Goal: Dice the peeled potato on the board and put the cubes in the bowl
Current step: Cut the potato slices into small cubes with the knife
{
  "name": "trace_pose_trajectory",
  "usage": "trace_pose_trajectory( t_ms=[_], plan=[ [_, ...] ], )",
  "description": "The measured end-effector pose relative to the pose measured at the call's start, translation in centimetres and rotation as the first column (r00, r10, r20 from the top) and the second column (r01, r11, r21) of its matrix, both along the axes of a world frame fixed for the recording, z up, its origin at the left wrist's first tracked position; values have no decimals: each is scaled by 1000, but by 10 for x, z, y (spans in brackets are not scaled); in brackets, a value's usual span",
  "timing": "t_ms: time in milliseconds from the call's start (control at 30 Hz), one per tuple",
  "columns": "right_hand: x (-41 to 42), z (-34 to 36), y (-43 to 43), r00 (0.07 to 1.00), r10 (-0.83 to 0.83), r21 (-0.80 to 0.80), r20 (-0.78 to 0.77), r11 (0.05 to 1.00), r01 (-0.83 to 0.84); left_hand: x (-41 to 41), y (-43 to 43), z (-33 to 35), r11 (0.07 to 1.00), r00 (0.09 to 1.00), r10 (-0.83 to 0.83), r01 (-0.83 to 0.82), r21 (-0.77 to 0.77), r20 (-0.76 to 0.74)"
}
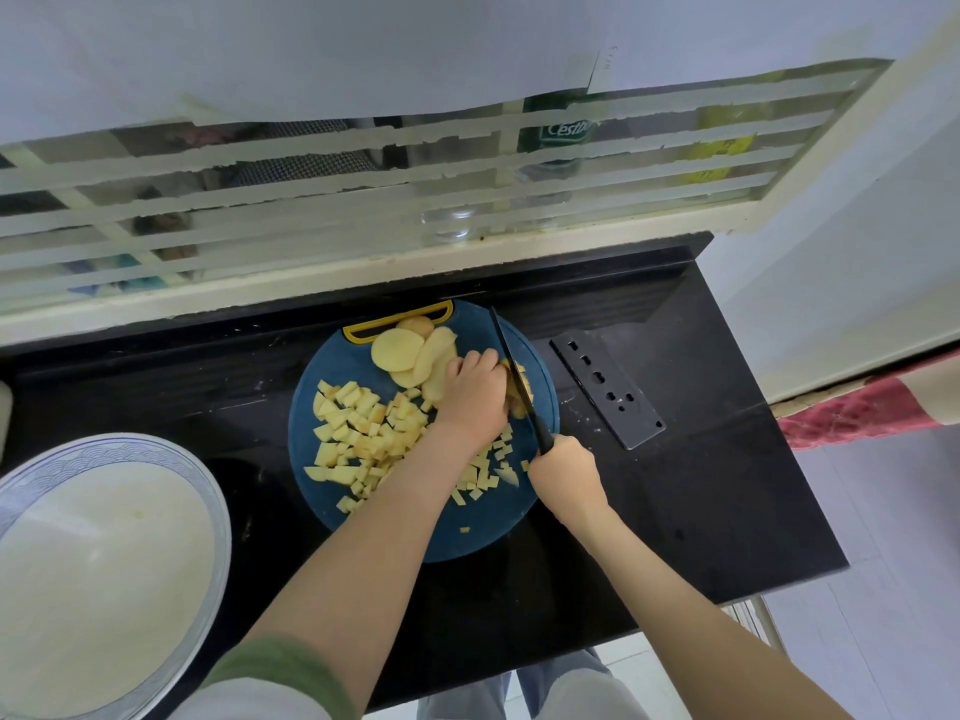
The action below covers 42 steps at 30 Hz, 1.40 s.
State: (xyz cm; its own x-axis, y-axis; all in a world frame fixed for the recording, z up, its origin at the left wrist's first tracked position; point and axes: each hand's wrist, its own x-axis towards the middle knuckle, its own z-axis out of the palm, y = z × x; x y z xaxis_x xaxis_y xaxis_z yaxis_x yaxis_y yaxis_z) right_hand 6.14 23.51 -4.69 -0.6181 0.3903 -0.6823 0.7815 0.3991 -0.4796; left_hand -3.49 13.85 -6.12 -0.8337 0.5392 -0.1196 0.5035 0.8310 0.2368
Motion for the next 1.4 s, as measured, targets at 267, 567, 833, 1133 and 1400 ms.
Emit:
trace_pose_trajectory(
  t_ms=[267, 567, 833, 1133, 1400],
  plan=[
    [-14, -1, 1, 999, -13, -6, 51, 1000, 13, 2, 1, 2, 998, 999, -7, 5, -56, -33],
    [11, 16, 15, 998, 29, -80, 57, 997, -25, 6, 5, 6, 991, 998, 23, -31, -130, -62],
    [12, 19, 3, 998, -32, -131, -50, 991, 25, 8, -10, 5, 986, 983, 165, -163, -23, 83],
    [6, 19, 7, 999, 39, -70, -22, 997, -41, 11, -16, 4, 980, 976, 187, -193, 43, 112],
    [4, 15, 2, 996, 89, 26, 21, 996, -90, 16, -6, 5, 997, 994, 79, -77, -32, 73]
  ],
)
